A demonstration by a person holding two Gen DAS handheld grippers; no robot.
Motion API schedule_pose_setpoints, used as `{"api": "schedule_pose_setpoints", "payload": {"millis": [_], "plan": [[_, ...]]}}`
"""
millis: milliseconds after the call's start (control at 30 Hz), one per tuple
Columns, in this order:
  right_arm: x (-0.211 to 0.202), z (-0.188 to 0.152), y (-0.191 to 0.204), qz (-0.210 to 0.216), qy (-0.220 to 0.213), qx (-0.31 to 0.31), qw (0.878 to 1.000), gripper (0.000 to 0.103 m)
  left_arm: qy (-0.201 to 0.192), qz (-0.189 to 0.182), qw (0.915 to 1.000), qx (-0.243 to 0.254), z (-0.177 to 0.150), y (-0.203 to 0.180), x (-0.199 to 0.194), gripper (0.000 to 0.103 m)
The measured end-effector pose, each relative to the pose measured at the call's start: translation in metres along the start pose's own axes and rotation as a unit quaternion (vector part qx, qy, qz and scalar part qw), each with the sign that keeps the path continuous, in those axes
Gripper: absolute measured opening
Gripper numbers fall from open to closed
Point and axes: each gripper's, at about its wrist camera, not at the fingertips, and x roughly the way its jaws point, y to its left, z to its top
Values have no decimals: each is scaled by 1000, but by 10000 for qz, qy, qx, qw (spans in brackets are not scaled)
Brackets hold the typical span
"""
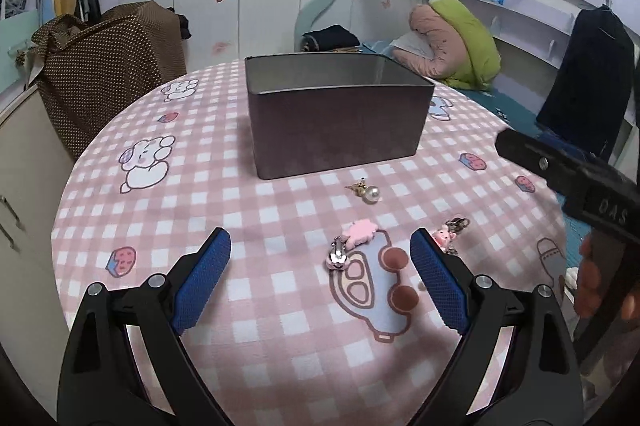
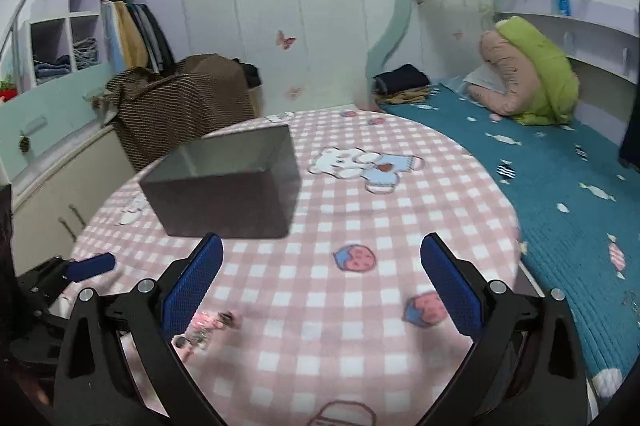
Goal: Organize jewelry
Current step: 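Grasp a small earring with the left tool while the right tool grasps the pearl earring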
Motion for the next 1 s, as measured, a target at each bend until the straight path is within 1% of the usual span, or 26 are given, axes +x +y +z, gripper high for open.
{"api": "schedule_pose_setpoints", "payload": {"millis": [67, 133, 200, 233, 267, 300, 333, 400, 433, 467, 567, 667, 933, 1000], "plan": [[0, -4, -2, 61, 31, 145, 9999, 95, 28, -23, 10000, -77, -1, 3, 1, 91], [-1, -9, -3, 12, -12, 220, 9998, 95, 40, -5, 9998, -204, 0, 7, 2, 90], [1, -10, -5, 33, 29, 285, 9996, 95, 87, -15, 9998, -197, 1, 8, 4, 76], [1, -11, -5, 21, 34, 315, 9995, 95, 144, 8, 9998, -170, 0, 8, 6, 65], [1, -11, -6, 7, 32, 354, 9994, 95, 226, 50, 9996, -150, 0, 7, 8, 57], [1, -11, -6, 22, 37, 391, 9992, 95, 289, 113, 9995, -107, 0, 6, 11, 56], [1, -12, -7, 41, 44, 421, 9991, 95, 263, 139, 9995, -45, -1, 4, 11, 48], [2, -11, -8, 34, 57, 456, 9989, 95, 306, 14, 9995, 48, 0, 1, 11, 32], [2, -11, -8, 35, 63, 459, 9989, 95, 331, -22, 9994, 61, 0, 0, 11, 18], [3, -10, -8, 40, 77, 458, 9989, 95, 346, -6, 9994, 73, 1, -1, 12, 13], [3, -8, -6, 54, 92, 361, 9993, 95, 369, -65, 9992, 156, 1, -4, 12, 12], [2, -6, -2, 70, 83, 217, 9997, 95, 346, -118, 9993, 102, 3, -4, 12, 12], [10, 10, 27, 350, 265, -232, 9988, 95, 96, 15, 9996, -262, 14, 14, 0, 13], [14, 11, 38, 396, 357, -367, 9979, 95, 58, 126, 9993, -348, 15, 21, -3, 13]]}}
